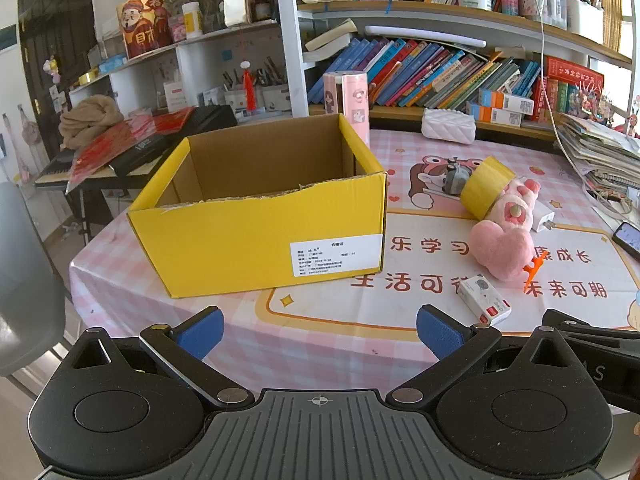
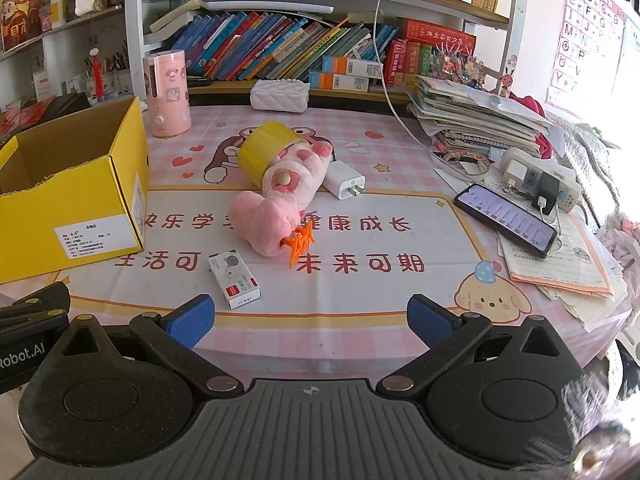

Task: Organize objects

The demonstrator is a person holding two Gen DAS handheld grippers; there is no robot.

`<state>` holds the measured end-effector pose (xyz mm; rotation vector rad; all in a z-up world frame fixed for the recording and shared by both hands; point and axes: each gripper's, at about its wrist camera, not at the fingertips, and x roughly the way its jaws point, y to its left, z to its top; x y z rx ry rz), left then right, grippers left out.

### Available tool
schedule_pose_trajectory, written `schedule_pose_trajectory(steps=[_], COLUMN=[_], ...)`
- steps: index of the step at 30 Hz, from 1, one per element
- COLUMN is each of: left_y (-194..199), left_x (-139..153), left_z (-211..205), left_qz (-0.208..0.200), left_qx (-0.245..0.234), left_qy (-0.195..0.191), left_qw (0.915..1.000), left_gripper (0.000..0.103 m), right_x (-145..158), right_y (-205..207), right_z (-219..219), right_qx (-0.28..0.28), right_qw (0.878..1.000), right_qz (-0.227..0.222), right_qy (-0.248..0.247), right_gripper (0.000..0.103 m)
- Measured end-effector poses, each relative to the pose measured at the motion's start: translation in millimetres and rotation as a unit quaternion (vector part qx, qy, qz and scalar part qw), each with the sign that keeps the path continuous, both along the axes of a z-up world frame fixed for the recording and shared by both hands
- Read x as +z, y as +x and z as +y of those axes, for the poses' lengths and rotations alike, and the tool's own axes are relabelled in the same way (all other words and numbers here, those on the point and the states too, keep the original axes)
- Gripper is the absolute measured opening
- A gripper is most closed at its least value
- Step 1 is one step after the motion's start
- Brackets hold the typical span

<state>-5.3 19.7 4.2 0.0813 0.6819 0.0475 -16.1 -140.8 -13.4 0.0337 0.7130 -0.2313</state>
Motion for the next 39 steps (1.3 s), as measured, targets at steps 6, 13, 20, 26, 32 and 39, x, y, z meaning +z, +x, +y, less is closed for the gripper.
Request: schedule_pose_trajectory(steps=[6, 13, 20, 26, 32, 39], left_y=[1.1, 7.8, 10.7, 16.2, 24.2, 34.7], left_x=[1.5, 1.1, -0.3, -2.3, -4.2, -7.2], left_z=[0.2, 1.0, 0.6, -2.1, -8.1, -18.6], left_qz=[0.002, 0.006, 0.01, 0.013, 0.017, 0.022], left_qx=[0.0, 0.0, 0.002, 0.007, 0.011, 0.01], left_qy=[0.0, -0.003, -0.004, -0.004, -0.003, -0.007], left_qw=[1.0, 1.0, 0.9999, 0.9999, 0.9998, 0.9997], left_gripper=[0.103, 0.103, 0.103, 0.103, 0.103, 0.103], right_x=[-0.3, 0.0, 0.2, -1.6, -3.4, -6.1], right_y=[0.5, 0.1, 4.7, 10.8, 20.6, 33.8], right_z=[0.9, 6.3, 2.5, 0.2, -4.8, -18.3], right_qx=[0.0, 0.002, 0.004, 0.01, 0.018, 0.031], right_qw=[1.0, 1.0, 1.0, 1.0, 1.0, 0.999], right_qz=[0.0, 0.005, 0.011, 0.018, 0.02, 0.022], right_qy=[0.0, 0.0, 0.001, 0.002, 0.005, 0.009], right_gripper=[0.103, 0.103, 0.103, 0.103, 0.103, 0.103])
